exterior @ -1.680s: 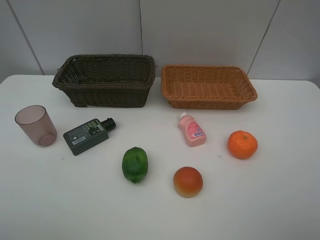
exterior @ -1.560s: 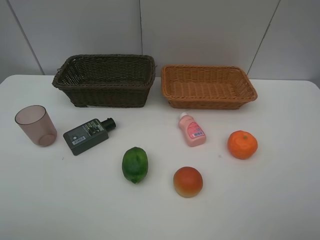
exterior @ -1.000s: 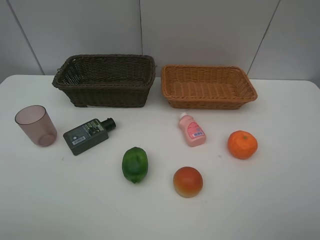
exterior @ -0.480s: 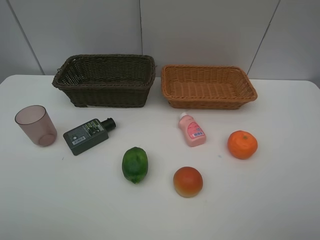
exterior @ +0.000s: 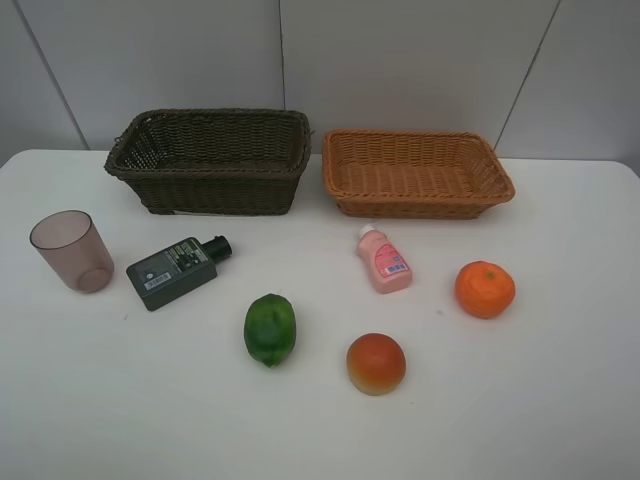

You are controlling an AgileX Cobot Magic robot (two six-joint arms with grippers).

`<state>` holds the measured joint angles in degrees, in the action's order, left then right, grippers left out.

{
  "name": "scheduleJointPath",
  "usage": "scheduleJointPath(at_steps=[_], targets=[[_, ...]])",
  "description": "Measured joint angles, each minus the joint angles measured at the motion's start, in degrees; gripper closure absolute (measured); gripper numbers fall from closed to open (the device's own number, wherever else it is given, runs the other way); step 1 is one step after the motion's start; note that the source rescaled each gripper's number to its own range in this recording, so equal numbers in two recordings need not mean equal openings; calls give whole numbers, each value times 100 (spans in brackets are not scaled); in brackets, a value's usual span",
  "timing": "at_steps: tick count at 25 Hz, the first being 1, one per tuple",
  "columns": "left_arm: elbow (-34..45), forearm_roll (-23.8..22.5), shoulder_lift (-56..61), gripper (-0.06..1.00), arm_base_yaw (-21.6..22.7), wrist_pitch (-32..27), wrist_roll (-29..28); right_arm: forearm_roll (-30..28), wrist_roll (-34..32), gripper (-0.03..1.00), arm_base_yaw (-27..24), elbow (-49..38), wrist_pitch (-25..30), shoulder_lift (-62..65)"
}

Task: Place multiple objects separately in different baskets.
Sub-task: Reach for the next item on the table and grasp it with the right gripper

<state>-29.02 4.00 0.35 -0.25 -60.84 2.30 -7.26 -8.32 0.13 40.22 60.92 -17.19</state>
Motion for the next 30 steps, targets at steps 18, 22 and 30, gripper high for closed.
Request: scheduleJointPath(at_steps=[18, 22, 30], targets=[[0, 0, 0, -4, 0, 5, 0, 156, -31, 3, 1242, 1239, -1300, -5506], [0, 0, 0, -4, 0, 5, 0, 445, -104, 3, 1380, 1422, -1336, -6413], [0, 0, 0, -4, 0, 5, 0, 664, -109, 3, 1380, 1429, -1459, -7519]])
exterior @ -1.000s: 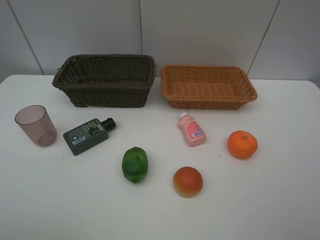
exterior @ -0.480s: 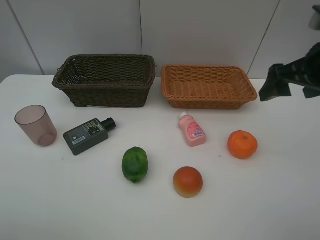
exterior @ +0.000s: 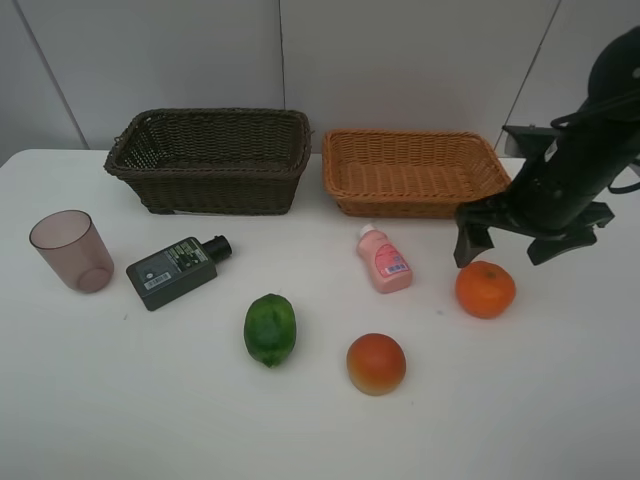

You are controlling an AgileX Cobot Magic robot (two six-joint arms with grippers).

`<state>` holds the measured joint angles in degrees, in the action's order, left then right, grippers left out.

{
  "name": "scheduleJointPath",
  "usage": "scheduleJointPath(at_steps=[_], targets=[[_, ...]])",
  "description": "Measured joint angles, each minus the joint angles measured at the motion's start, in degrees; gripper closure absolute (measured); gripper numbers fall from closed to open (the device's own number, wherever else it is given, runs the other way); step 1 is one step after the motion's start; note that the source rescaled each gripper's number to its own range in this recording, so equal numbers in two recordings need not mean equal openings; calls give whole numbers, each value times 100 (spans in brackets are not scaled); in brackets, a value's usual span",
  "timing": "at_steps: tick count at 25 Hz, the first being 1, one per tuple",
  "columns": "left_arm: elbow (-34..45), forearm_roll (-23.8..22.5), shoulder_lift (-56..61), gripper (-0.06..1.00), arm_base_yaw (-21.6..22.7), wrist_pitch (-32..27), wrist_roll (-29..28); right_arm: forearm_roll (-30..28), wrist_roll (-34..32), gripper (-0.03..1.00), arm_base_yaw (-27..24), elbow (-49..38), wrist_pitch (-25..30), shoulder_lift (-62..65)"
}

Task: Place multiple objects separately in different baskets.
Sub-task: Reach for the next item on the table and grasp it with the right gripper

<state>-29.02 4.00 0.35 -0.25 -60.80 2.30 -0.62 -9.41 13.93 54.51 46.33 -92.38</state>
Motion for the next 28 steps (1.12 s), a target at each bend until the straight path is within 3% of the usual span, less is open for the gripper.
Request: scheduleJointPath(at_steps=[12, 28], targets=[[0, 0, 0, -4, 0, 0, 0, 2, -25, -1, -360, 0, -426, -385], [0, 0, 0, -4, 0, 0, 0, -105, -453, -3, -378, 4, -806, -1167]])
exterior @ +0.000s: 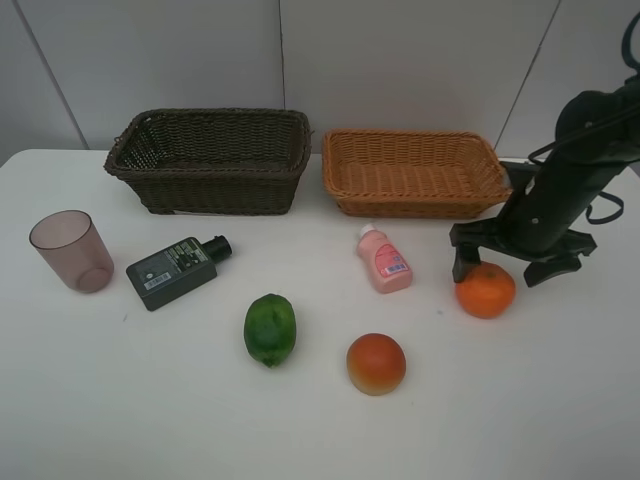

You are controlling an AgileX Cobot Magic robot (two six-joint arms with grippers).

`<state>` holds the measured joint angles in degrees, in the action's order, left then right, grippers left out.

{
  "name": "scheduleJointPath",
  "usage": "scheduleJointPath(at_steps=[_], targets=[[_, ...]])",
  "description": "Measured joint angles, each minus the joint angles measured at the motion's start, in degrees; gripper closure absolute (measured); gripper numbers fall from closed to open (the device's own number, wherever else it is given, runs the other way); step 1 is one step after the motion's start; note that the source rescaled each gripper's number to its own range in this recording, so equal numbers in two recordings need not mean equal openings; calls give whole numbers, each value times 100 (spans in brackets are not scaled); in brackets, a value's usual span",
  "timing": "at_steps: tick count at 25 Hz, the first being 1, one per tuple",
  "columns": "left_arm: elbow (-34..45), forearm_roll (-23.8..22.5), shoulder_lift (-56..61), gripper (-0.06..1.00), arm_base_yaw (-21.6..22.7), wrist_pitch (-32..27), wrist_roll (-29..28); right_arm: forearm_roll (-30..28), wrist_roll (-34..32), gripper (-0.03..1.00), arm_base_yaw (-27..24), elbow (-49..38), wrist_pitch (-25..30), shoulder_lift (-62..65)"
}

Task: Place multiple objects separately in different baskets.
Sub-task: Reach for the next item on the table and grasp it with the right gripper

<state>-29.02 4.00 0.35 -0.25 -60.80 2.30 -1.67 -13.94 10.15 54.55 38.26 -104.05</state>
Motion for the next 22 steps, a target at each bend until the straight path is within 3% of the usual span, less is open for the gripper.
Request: scheduleJointPath(at_steps=[15, 22], targets=[[0, 0, 0, -4, 0, 0, 0, 167, 0, -3, 0, 0, -351, -119], [0, 0, 0, -4, 0, 0, 0, 167, 0, -3, 0, 0, -250, -456]])
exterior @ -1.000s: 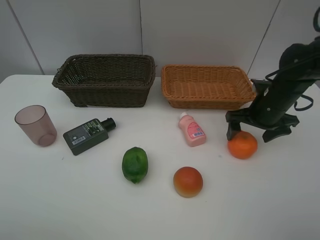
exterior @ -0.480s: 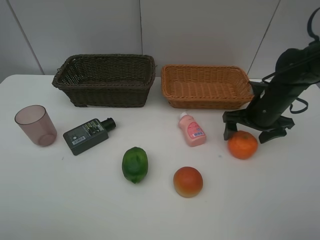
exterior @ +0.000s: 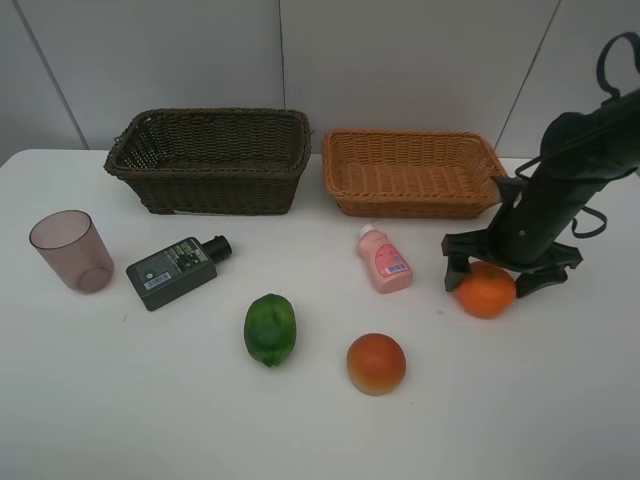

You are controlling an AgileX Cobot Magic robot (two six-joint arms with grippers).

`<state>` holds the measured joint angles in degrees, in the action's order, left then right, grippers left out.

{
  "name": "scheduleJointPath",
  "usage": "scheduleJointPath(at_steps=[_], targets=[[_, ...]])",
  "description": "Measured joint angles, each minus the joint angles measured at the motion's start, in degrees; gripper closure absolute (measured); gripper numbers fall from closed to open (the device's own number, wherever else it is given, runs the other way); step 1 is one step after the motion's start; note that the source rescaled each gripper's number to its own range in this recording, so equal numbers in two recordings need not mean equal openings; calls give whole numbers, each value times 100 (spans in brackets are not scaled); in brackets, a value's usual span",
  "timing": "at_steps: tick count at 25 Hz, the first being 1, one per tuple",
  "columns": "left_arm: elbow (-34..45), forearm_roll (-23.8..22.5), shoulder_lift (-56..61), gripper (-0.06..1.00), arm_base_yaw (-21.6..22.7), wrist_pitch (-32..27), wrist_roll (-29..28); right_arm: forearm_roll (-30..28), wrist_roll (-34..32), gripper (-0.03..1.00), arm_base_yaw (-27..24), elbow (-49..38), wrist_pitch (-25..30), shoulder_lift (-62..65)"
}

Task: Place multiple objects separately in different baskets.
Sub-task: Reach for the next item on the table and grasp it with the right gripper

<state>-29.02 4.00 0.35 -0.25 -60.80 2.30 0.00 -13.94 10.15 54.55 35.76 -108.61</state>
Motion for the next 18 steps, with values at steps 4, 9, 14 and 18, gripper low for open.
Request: scheduleJointPath(at_steps=[4, 9, 14, 18], targets=[[0, 0, 0, -4, 0, 0, 0, 77, 0, -3, 0, 0, 45, -23], [0, 0, 0, -4, 0, 0, 0, 214, 0, 47, 0, 0, 63, -23], [0, 0, 0, -4, 0, 0, 0, 233, 0, 47, 0, 0, 69, -23], [0, 0, 0, -4, 0, 0, 0, 241, 0, 47, 0, 0, 69, -23]])
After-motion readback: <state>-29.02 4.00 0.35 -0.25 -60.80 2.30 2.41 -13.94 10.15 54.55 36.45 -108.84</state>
